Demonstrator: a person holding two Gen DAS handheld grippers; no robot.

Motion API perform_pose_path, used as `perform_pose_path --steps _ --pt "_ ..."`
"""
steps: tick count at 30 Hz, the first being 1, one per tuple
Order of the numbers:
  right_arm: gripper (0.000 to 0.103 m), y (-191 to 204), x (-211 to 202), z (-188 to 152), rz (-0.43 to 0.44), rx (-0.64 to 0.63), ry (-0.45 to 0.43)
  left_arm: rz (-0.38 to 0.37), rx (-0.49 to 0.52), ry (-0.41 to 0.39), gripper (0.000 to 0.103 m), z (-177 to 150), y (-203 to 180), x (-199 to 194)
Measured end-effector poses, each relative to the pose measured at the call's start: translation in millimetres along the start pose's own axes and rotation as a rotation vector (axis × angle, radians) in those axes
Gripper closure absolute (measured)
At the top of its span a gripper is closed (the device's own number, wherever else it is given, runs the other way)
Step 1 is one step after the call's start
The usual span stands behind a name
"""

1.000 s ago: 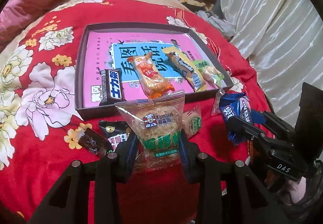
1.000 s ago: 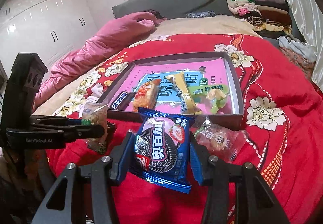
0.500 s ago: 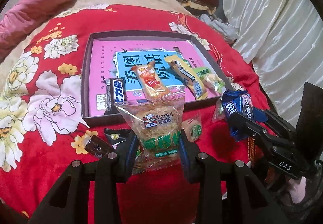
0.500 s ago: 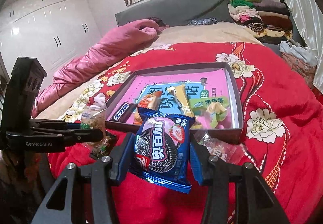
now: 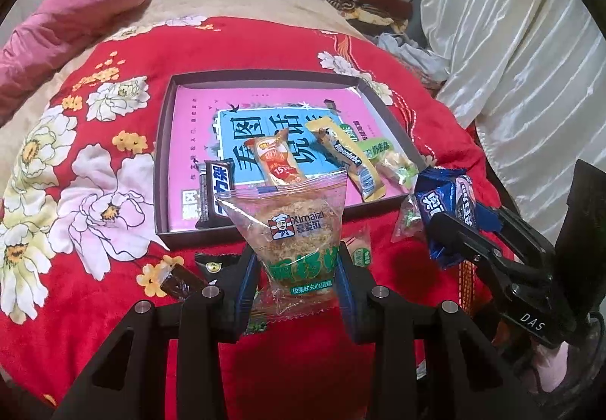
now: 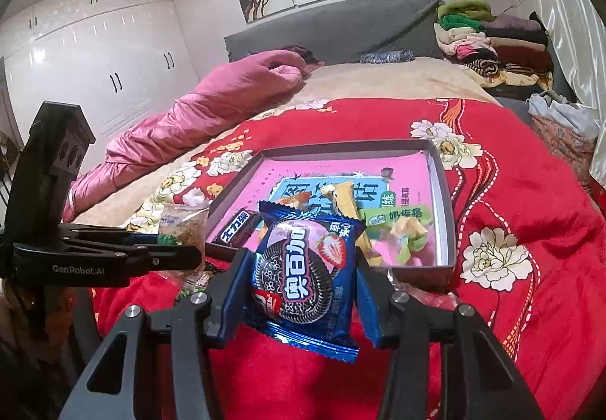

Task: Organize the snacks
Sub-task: 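Lift the clear bread bag and blue cookie pack and carry them over the tray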

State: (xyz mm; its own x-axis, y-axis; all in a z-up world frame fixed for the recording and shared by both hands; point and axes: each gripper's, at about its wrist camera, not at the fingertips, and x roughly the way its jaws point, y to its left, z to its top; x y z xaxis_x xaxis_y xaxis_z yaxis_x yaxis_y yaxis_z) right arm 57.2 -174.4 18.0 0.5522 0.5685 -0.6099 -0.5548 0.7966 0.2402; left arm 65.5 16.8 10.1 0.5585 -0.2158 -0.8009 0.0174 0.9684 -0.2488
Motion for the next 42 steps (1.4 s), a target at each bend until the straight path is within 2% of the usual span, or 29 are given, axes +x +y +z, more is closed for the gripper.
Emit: perform_pose_path --steps 22,42 --pt "0.052 -7.2 -6.8 7.7 -0.015 -0.003 -0.041 0.0 -0.005 -0.021 0.064 6.8 -4.6 -3.1" --pt "0.052 -20.7 -4.4 20.2 -0.047 0.009 -0.078 0.016 -0.046 -0.054 0.064 29.4 9.1 3.7"
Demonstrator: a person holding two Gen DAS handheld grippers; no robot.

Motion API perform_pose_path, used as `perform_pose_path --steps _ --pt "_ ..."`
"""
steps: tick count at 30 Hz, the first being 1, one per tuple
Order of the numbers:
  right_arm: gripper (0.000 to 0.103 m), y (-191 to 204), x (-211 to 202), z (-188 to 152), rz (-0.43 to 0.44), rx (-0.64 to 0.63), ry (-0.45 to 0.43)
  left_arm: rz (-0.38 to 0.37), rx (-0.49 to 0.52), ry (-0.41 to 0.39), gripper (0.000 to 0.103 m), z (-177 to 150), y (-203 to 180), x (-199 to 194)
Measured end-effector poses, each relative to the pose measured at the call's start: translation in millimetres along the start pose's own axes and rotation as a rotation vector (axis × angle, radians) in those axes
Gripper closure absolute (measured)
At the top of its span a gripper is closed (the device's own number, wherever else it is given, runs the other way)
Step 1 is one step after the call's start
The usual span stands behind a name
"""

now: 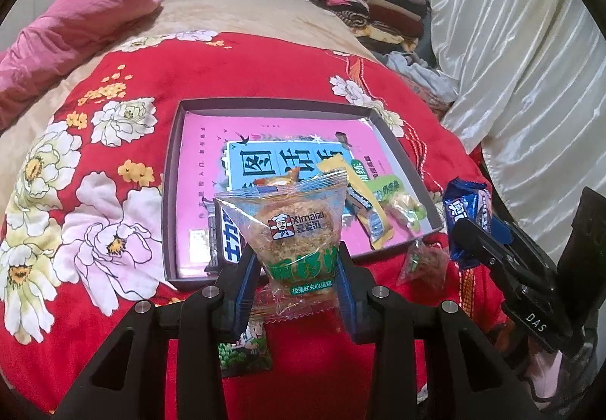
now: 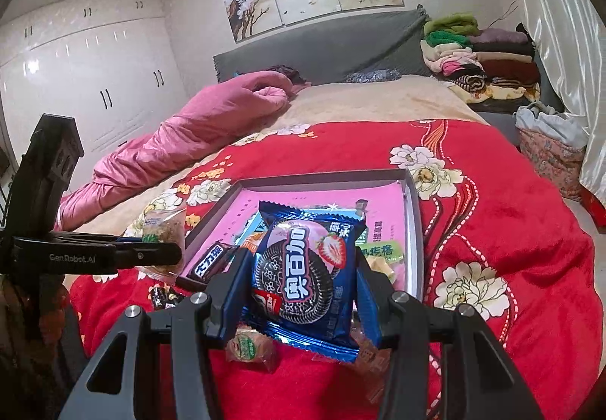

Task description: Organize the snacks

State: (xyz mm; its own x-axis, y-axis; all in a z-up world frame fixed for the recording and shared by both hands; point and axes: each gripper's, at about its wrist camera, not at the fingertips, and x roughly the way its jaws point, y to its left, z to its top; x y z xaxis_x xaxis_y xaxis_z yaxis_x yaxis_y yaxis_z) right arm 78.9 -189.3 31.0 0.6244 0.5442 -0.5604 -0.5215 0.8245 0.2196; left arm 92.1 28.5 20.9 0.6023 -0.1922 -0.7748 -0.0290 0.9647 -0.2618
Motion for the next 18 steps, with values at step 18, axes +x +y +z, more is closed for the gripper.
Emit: perform_pose_path --steps 18 --pt "0.052 -14.7 9.7 12.3 -0.032 0.009 -0.03 0.035 -0.021 0.003 0.064 13.7 10.9 24.8"
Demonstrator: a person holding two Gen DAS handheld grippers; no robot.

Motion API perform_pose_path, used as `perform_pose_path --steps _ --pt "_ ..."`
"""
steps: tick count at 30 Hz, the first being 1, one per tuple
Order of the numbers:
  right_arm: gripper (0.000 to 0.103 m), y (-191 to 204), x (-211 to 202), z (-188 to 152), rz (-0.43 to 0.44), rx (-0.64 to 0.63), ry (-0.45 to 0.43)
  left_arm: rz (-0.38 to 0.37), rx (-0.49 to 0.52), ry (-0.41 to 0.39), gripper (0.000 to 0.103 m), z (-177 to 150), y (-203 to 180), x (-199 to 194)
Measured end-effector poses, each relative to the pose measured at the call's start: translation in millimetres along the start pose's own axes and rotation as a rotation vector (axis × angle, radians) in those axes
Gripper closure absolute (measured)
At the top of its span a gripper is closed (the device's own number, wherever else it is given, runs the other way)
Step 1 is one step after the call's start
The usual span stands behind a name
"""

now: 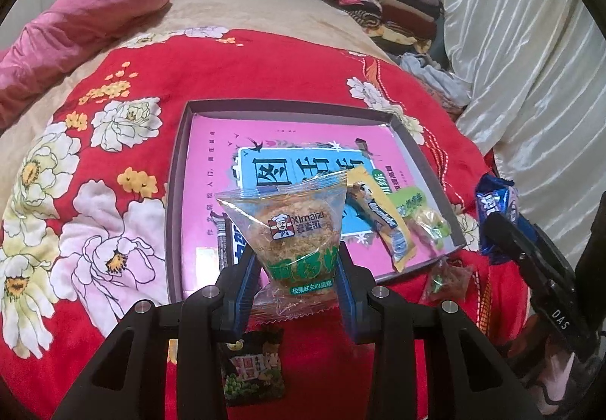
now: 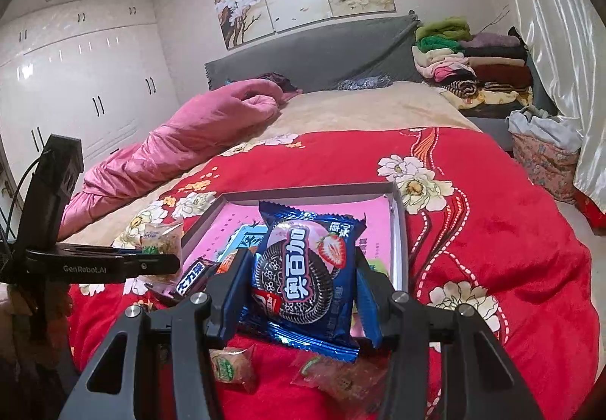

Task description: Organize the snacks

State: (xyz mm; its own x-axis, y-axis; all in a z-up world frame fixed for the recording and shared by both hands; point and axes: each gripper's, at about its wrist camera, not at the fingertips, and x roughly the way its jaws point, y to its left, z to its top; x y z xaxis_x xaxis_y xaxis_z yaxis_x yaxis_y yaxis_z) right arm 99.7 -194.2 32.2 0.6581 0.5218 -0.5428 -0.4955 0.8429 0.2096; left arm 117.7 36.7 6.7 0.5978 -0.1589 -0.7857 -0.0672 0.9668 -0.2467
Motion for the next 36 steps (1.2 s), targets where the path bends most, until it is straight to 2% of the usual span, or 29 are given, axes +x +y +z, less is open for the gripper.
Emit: perform_pose_path --steps 16,36 --pt "0.052 -8.7 5.4 6.2 -0.037 -0.001 -0.021 0.008 -0.019 0.021 0.064 6.2 5.0 16.0" --pt "0.052 -14.2 34.8 8.8 -0.052 -0.022 0.022 0.023 -0.014 0.078 0.064 -1.6 5.6 41.3"
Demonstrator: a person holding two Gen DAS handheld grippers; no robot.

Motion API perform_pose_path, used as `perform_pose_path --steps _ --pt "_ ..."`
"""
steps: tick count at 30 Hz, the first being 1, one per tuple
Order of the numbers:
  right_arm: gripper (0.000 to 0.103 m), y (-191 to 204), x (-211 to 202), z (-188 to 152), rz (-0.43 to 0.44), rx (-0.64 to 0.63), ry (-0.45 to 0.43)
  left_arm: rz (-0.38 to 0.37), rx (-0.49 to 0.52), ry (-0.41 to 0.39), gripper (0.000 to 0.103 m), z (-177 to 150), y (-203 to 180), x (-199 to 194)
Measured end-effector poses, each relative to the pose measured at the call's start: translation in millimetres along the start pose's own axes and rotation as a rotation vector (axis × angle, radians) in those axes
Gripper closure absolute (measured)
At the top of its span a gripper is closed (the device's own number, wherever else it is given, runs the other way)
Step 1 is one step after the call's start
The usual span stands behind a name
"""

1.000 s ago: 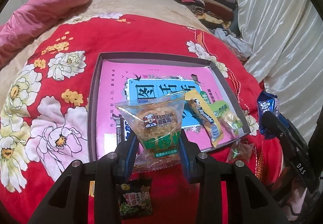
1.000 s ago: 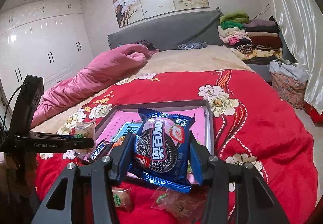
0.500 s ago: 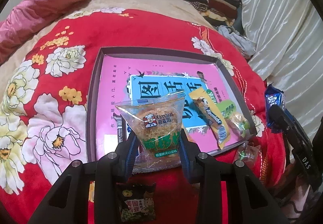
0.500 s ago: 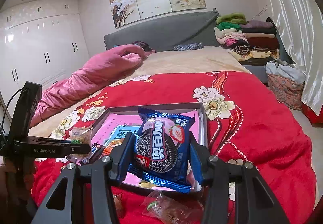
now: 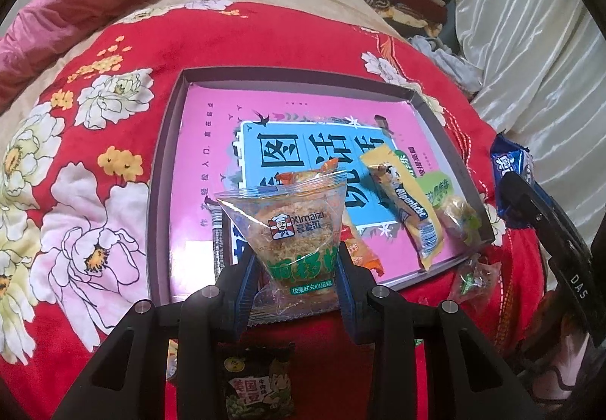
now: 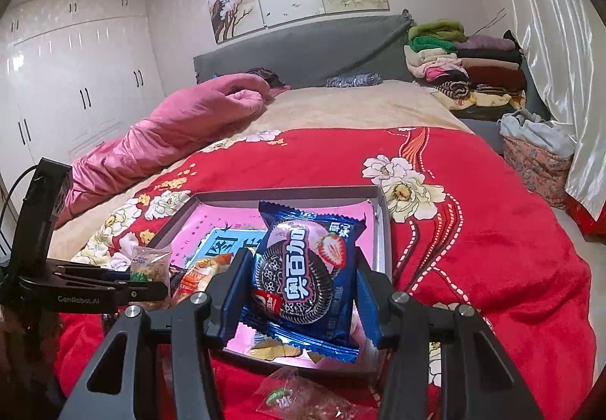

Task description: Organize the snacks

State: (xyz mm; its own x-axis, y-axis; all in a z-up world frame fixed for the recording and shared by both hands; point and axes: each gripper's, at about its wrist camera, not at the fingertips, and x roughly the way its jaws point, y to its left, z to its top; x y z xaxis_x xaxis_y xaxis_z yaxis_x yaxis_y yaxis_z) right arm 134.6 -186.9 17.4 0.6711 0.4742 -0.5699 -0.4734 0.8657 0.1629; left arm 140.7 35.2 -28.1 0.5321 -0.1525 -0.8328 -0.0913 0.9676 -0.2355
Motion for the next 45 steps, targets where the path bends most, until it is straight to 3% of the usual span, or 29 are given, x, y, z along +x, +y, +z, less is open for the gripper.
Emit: perform_pose_path --steps 45 --pt "0.051 7.8 46.1 -17.2 0.027 -0.043 0.157 -0.019 0.016 0.024 0.063 4.5 -19.7 15.5"
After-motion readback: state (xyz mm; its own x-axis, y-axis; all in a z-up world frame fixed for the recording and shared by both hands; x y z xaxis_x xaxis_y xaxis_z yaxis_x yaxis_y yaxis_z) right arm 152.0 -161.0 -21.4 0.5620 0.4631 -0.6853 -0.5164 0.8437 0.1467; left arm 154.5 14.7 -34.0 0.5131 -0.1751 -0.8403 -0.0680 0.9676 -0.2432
